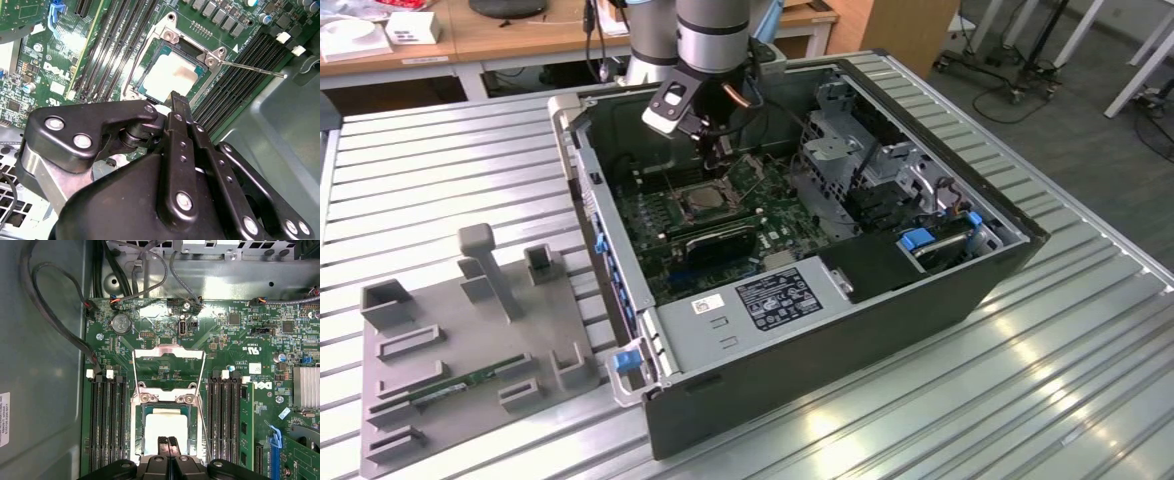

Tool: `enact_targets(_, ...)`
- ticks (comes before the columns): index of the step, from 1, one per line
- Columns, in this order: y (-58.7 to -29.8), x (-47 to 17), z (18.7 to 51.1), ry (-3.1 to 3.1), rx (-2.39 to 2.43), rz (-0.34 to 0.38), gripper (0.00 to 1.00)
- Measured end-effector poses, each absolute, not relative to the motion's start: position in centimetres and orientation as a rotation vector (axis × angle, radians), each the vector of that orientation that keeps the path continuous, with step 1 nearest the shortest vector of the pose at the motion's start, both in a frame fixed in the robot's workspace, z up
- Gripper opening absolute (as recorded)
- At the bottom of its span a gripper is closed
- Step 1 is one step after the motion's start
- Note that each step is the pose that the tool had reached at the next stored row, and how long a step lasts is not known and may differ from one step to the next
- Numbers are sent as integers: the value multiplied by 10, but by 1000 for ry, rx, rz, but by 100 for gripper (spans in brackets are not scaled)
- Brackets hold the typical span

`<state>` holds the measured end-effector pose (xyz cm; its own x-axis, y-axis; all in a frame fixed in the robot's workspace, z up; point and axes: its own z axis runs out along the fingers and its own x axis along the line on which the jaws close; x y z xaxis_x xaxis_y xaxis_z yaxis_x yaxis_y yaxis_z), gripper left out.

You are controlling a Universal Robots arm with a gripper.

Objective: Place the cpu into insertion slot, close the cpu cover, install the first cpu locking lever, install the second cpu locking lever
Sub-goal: 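Close the cpu cover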

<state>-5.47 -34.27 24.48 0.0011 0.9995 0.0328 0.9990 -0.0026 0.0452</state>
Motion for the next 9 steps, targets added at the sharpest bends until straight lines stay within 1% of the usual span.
enact_targets(9,-343,-55,251,2212,2216,86,11)
